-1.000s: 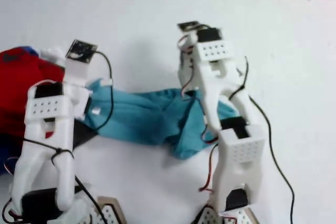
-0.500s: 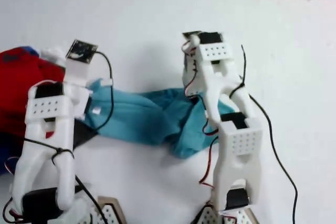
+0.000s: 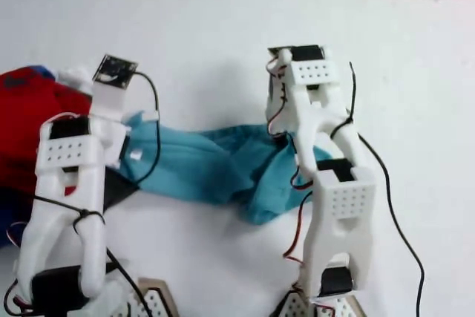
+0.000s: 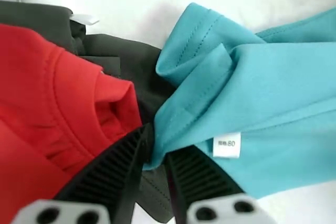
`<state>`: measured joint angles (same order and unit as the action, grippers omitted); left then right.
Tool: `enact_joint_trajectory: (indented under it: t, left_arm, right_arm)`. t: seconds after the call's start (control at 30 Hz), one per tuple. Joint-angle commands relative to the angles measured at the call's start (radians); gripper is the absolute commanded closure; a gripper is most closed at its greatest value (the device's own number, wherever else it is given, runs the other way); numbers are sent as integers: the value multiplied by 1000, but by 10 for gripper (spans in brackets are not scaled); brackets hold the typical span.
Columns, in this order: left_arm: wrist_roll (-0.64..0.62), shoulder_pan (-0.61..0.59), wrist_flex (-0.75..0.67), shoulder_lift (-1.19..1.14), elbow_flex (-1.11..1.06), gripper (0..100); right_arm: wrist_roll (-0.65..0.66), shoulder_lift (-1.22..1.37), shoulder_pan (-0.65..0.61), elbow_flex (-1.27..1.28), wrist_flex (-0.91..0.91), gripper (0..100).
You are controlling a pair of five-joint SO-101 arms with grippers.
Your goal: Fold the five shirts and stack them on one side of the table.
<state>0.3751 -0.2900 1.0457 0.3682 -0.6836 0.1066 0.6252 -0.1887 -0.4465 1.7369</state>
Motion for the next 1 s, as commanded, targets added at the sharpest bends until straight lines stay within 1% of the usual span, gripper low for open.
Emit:
enact_joint_trajectory:
  t: [0.0,0.1,0.23,0.37,0.5,0.63,0.77,0.87,0.97]
  left_arm:
    - [0,-9,-18,25,13,976]
    - [0,-9,-18,25,13,976]
    - [0,-8,-9,26,19,976]
    - [-3,-8,110,26,113,976]
    - [0,-9,281,26,289,976]
    - [0,-5,445,25,503,976]
    - [-2,-5,565,23,723,976]
    - [-2,-5,646,21,880,976]
    - [-2,-5,697,23,1026,976]
  right_arm:
    - [0,-27,15,-37,12,979]
    - [3,-42,15,-57,13,980]
    - [104,-120,16,-178,22,980]
    - [186,-254,16,-262,24,980]
    - [250,-361,16,-290,18,980]
    - [255,-453,42,-290,7,980]
    - [261,-538,120,-290,-50,980]
    - [261,-602,179,-292,-61,980]
    - [258,-694,208,-292,-88,980]
